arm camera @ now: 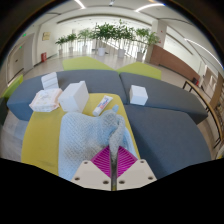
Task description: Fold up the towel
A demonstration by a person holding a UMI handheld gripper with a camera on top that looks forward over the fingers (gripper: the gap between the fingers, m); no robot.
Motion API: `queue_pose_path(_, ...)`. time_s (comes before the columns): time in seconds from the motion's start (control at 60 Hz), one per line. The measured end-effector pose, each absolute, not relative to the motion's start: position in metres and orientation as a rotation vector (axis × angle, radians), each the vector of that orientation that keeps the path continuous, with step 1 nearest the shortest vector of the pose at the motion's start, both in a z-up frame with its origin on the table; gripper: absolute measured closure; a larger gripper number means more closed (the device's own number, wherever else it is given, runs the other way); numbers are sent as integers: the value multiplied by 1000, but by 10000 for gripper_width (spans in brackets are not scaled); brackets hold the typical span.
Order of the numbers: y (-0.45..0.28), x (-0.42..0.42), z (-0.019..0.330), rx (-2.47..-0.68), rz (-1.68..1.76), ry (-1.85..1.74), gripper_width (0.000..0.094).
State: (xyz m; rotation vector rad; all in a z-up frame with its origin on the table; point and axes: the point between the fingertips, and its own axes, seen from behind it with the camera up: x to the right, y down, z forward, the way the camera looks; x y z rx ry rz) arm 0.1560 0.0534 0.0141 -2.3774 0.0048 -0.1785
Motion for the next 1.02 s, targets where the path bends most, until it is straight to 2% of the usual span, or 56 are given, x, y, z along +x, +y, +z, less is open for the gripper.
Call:
queue_pose_path(0.033,50,156,17,-2376,-161,17,856)
queue_pose_path(0.067,49,158,21,-2368,-152,30,758)
queue_pose_path(0.083,48,159,24,-2362,-152,34,627)
queue_pose_path(0.167,38,172,49,-2315,-211,23,159)
queue_pose_path(0.2,31,171,61,-2304,-216,-6,77)
queue_pose_path(0.25,20,167,77,-2283,-208,-62,107)
queue_pose_path(0.417,-41,138,147,-2184,-152,-168,89)
queue_pose_path(0.6,-110,87,196,-2115,-44,-219,88)
queue_pose_path(0.85,-158,35,220,-2068,58,-260,94)
queue_pose_path(1.017,-163,17,212,-2054,127,-297,100)
